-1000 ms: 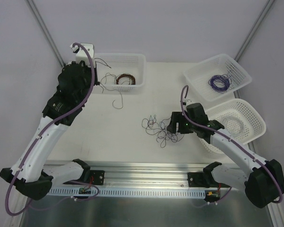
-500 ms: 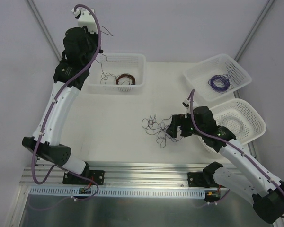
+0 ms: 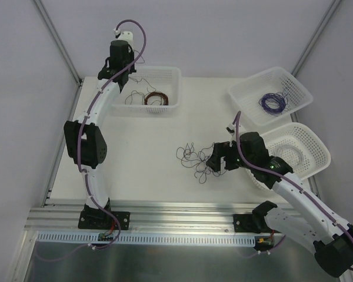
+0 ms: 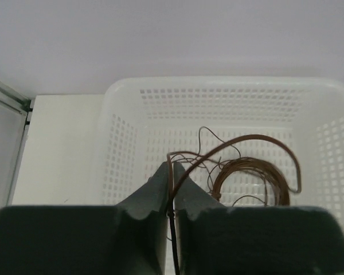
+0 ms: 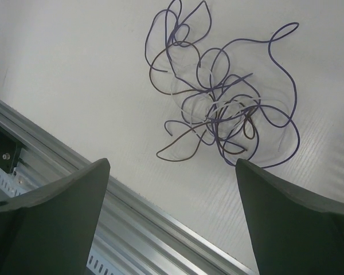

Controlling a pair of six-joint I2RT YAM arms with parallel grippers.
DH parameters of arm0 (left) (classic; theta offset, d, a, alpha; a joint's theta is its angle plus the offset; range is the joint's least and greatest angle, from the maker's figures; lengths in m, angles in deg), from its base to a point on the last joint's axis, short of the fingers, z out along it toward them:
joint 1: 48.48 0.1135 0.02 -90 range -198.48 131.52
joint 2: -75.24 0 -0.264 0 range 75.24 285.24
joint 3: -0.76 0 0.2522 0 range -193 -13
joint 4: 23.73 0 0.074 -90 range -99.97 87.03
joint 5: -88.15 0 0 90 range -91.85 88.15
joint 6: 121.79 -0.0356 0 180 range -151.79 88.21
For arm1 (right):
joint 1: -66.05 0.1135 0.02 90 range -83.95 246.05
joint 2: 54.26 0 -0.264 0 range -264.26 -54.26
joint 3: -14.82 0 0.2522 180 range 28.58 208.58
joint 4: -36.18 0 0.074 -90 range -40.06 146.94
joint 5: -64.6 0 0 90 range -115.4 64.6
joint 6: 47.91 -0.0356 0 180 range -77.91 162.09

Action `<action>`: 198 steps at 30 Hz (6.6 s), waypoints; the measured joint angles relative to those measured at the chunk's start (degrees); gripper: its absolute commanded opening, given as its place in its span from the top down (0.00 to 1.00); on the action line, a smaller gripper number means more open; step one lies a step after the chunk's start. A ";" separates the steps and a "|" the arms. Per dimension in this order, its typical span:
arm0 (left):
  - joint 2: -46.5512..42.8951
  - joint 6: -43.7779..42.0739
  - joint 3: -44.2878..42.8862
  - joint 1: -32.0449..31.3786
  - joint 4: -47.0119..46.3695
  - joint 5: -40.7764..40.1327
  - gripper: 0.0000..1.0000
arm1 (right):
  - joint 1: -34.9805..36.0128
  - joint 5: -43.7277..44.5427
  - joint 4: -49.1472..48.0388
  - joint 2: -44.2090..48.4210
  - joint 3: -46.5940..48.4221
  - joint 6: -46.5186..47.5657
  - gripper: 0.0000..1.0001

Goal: Untangle the cables

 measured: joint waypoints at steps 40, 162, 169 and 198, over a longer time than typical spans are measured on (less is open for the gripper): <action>-35.15 26.60 51.67 -40.28 4.26 12.26 0.03 | 1.44 19.26 7.10 8.48 -2.54 -4.72 0.04; -35.10 -13.33 -13.79 -11.56 31.63 -18.69 0.98 | 3.19 10.80 -12.22 -13.64 -10.34 -14.14 0.99; -33.86 -18.67 -13.49 -6.19 29.73 -26.03 0.98 | 2.49 12.28 -6.45 -10.78 -8.46 -12.74 0.97; -15.54 -12.68 -16.22 -4.55 20.48 -4.63 0.98 | 4.22 4.09 4.85 -0.09 4.42 -1.01 0.09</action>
